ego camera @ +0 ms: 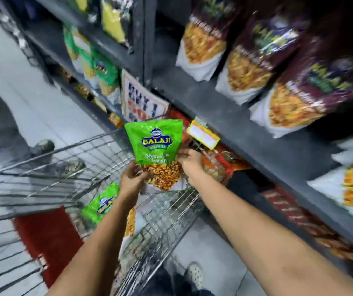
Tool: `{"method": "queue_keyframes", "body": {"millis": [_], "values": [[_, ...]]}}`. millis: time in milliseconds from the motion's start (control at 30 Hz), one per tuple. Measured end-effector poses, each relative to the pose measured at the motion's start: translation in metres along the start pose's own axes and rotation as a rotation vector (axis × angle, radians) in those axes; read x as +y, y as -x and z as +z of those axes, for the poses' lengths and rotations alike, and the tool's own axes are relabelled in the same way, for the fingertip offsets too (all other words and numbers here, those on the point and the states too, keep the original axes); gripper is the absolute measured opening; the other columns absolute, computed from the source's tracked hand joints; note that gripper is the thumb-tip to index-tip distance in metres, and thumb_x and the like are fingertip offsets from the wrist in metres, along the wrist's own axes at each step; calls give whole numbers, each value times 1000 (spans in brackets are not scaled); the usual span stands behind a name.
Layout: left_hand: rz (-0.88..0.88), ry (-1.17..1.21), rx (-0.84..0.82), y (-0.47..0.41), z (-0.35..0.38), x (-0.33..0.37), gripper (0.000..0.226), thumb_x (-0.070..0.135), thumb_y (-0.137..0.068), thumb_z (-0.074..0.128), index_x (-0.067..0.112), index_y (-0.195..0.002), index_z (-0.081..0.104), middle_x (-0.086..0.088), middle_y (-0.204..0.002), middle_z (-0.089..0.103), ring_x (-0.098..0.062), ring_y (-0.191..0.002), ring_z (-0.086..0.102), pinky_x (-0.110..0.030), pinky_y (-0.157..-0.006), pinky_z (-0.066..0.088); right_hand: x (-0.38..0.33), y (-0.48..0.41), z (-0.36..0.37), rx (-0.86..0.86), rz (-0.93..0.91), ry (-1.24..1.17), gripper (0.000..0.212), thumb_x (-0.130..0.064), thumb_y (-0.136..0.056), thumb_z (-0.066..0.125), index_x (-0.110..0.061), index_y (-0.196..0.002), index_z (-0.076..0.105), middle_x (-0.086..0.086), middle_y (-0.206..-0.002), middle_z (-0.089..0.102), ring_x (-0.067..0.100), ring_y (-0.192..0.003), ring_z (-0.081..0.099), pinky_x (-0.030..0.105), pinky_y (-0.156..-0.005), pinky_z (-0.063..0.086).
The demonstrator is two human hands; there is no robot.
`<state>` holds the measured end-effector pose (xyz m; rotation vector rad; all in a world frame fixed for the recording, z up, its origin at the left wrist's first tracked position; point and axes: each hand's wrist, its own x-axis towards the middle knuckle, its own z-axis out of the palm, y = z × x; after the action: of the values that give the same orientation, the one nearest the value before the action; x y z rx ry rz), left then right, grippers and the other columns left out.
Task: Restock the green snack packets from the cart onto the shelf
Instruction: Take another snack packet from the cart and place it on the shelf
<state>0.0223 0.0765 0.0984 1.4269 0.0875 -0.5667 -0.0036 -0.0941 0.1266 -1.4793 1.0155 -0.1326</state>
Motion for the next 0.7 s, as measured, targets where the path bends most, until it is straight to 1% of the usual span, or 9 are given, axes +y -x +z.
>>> {"method": "queue_keyframes", "body": {"millis": [100,167,233,300,367,433,533,600,700], "values": [[94,-34,-111,8,35,37,43,-16,-74,59,1,-113,56,8,-73,72,0,-56,60,-12,-50,49,-36,18,-40,97,-165,-82,30,19,-78,53,16,-107,56,4,-80,59,-2,-60,56,6,-60,44],[167,-49,-178,13,61,59,43,-18,-74,59,2,-112,56,13,-72,74,2,-60,62,-14,-57,51,-55,34,-68,171,-265,-127,28,17,-80,52,14,-108,55,5,-85,58,-12,-55,55,2,-59,42],[219,-48,-272,26,104,84,43,-22,-73,57,9,-103,57,15,-73,74,4,-65,64,-13,-63,53,-69,47,-111,247,-359,-164,27,14,-83,49,10,-109,54,-2,-80,57,-5,-62,54,5,-62,43],[264,-67,-387,43,150,104,42,-19,-71,61,17,-93,58,15,-72,74,4,-66,65,-13,-64,53,-78,61,-160,333,-436,-196,26,9,-84,49,1,-108,55,-9,-75,55,1,-68,51,14,-67,42],[325,-95,-489,64,198,115,40,-11,-65,69,19,-91,60,11,-74,74,1,-69,65,-14,-64,53,-79,72,-210,452,-502,-205,26,6,-84,49,-4,-107,56,-11,-74,54,2,-69,51,19,-69,40],[368,-113,-575,84,241,117,39,-12,-67,70,18,-89,59,7,-73,71,0,-66,61,-13,-61,50,-74,82,-256,577,-548,-213,26,5,-85,49,-7,-107,57,-11,-75,55,3,-70,51,20,-70,41],[412,-167,-711,129,317,109,33,-9,-69,71,10,-92,57,4,-74,66,5,-60,57,-10,-58,47,-55,105,-339,787,-595,-231,29,3,-88,47,-8,-114,55,-14,-83,55,-7,-74,53,12,-73,41],[404,-176,-830,157,358,97,33,2,-68,71,12,-94,55,4,-80,67,3,-67,60,-12,-63,49,-37,120,-388,905,-598,-260,30,1,-90,42,-3,-118,52,-15,-87,52,-13,-76,53,6,-74,40],[407,-225,-900,193,408,77,35,9,-67,73,18,-95,56,3,-85,67,-11,-79,60,-24,-74,50,-8,141,-449,1019,-591,-278,29,-8,-93,41,-1,-120,50,-3,-95,55,-3,-85,52,14,-81,39]]}}
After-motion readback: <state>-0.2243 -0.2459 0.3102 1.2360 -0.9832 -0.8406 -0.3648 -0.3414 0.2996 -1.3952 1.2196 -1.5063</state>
